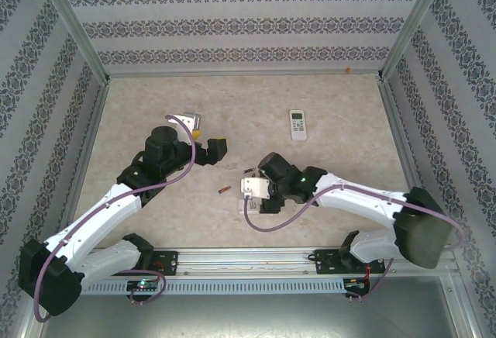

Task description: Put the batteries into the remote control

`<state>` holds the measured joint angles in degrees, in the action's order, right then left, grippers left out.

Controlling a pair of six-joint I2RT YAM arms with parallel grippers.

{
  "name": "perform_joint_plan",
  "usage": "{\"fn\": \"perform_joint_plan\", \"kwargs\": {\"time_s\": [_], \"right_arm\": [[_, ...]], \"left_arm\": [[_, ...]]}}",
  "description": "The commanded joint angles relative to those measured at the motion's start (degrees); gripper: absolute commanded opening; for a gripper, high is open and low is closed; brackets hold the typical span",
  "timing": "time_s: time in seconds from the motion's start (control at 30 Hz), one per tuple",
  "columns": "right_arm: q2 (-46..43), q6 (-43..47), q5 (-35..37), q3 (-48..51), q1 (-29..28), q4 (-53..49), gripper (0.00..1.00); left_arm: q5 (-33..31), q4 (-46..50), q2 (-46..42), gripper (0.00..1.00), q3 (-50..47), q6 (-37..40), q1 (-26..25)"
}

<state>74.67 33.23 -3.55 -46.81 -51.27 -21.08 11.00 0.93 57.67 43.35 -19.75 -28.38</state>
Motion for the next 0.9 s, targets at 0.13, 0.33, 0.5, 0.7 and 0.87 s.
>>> {"fn": "perform_joint_plan", "kwargs": {"time_s": [0.13,0.33,0.5,0.7,0.87], "right_arm": [[8.93,-64.78,12.62,-15.59,5.33,-7.40,0.52],[19.17,-76.19,8.23,-17.62,6.27,-8.08,0.46],[25.03,-77.73,7.23,-18.07,5.69,-7.07,0.43],[29.61,-77.57,6.21,-18.13,5.05,-5.60,0.32],[31.70,-78.03,6.00,-18.70,4.44,-4.67,0.26]], "left_arm": [[0.63,1.06,-1.25,1.00,0.25,-3.35,0.56],[3.37,2.15,-0.07,1.00,0.51,-6.54,1.17],[4.60,4.23,-0.01,1.00,0.28,-5.83,1.28],[8.33,2.14,0.30,1.00,-1.52,-5.00,1.26],[9.34,3.72,1.36,1.00,-0.42,-3.30,1.26]]}}
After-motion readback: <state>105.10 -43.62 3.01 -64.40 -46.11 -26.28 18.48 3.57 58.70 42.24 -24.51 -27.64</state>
